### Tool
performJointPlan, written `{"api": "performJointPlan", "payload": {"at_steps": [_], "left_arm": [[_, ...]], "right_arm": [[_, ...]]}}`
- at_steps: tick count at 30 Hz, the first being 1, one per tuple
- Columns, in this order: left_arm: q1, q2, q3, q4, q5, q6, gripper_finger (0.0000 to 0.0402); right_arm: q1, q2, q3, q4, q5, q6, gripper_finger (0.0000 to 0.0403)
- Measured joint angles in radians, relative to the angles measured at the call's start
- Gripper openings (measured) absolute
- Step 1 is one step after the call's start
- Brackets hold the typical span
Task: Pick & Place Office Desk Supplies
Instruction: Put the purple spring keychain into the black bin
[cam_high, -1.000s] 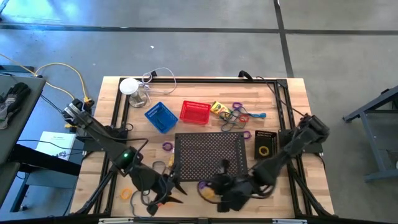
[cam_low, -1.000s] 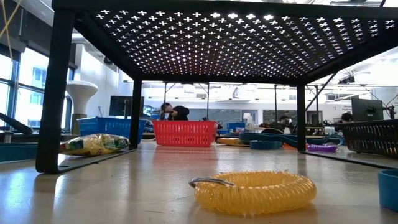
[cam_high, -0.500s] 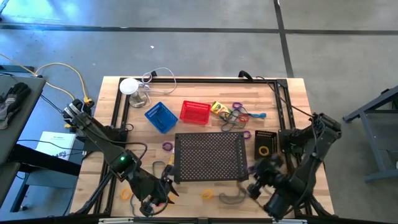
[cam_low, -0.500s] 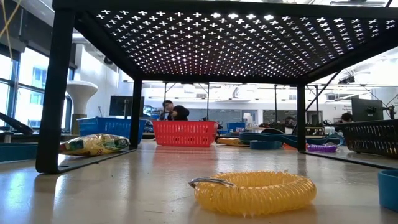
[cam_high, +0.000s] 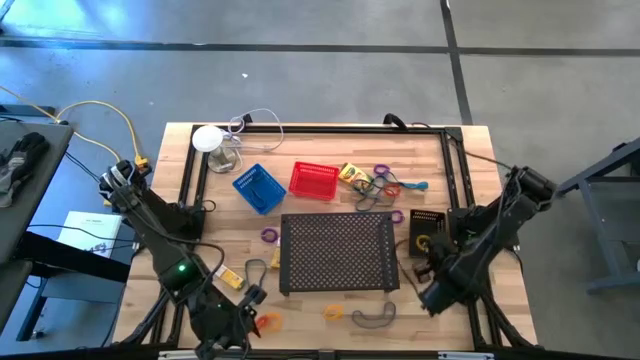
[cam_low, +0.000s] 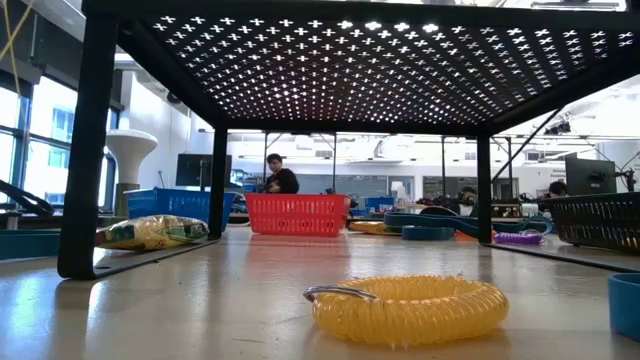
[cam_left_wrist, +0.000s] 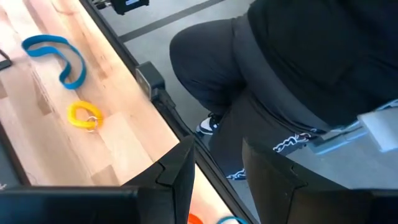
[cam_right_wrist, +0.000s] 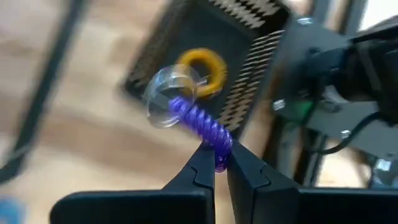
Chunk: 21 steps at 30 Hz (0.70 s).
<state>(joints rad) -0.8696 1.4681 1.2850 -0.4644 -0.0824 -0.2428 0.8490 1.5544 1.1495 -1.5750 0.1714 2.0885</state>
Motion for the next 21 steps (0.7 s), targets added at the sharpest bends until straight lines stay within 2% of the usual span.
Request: {"api": "performJointPlan", "payload": {"at_steps": [5,11,21], "left_arm": [[-0.014,0.0,0.0,-0.003,0.0,-0.001,0.0129],[-0.014,0.0,0.0,-0.042,-0.013,-0.001,0.0129],[0.017,0.0,0.0,-0.111,-0.027,-0.061,0.0129]], "right_arm": [[-0.041,-0.108,-0.139,0.014,0.026,0.061,0.0008],[-0.08,-0.202,-0.268,0.154,0.038,0.031,0.0016],[-0.104,-0.206,-0.356,0.259,0.064,-0.009,0.0076]]}}
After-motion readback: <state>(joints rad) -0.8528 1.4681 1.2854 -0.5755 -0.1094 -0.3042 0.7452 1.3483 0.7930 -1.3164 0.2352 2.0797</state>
